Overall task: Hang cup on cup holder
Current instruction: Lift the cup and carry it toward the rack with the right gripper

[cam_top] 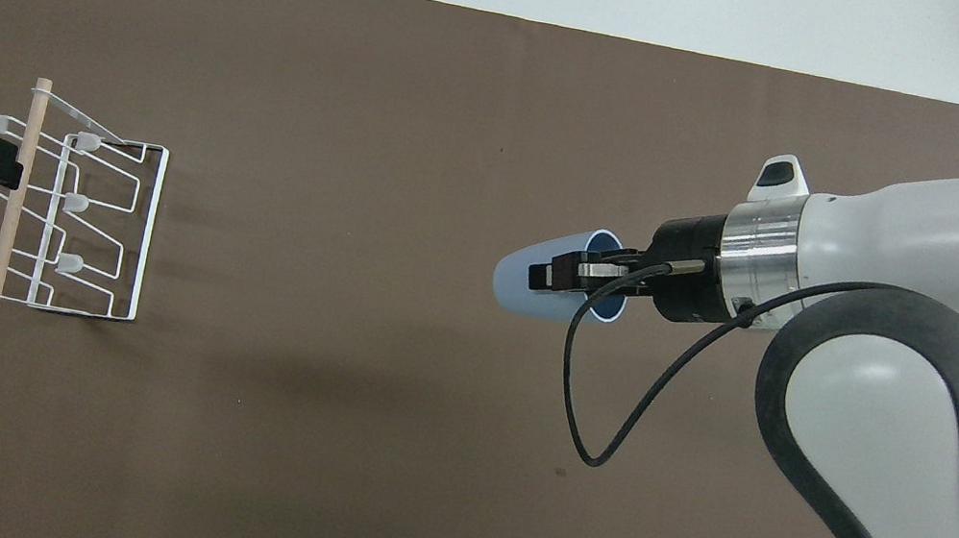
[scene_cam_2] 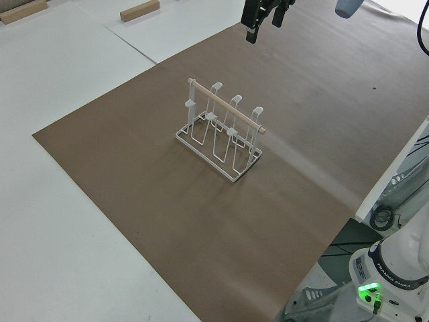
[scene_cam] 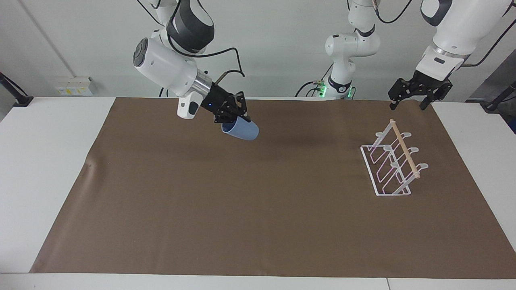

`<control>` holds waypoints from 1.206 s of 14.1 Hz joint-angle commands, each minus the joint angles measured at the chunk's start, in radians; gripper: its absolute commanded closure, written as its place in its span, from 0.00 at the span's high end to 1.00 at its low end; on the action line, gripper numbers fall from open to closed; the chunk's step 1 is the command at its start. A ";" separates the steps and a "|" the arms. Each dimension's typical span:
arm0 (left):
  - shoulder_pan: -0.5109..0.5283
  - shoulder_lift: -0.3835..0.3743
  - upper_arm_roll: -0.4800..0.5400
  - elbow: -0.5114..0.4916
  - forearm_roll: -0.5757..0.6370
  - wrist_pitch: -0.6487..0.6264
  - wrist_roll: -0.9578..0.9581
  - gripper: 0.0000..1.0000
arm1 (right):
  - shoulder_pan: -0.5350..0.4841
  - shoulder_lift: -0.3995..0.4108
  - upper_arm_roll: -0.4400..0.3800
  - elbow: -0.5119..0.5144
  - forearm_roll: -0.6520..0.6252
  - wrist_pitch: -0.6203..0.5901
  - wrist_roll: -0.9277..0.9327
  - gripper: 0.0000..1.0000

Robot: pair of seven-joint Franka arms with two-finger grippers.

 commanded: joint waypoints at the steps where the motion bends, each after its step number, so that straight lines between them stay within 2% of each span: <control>1: 0.010 -0.028 -0.004 -0.026 -0.012 -0.006 0.007 1.00 | 0.014 -0.039 0.028 -0.007 0.100 0.002 0.026 0.00; 5: 0.010 -0.028 -0.004 -0.026 -0.012 -0.006 0.007 1.00 | 0.088 -0.071 0.030 -0.004 0.281 0.036 0.199 0.00; 10: 0.010 -0.028 -0.004 -0.026 -0.012 -0.006 0.007 1.00 | 0.219 -0.089 0.030 -0.007 0.376 0.259 0.321 0.00; 13: 0.007 -0.031 -0.006 -0.026 -0.012 -0.045 -0.001 1.00 | 0.302 -0.083 0.030 -0.007 0.381 0.393 0.404 0.00; 16: -0.003 -0.052 -0.010 -0.060 -0.015 -0.052 -0.164 1.00 | 0.349 -0.082 0.030 -0.009 0.405 0.487 0.428 0.00; 17: 0.007 -0.052 -0.010 -0.060 -0.060 -0.067 -0.229 1.00 | 0.359 -0.080 0.031 -0.007 0.405 0.499 0.437 0.00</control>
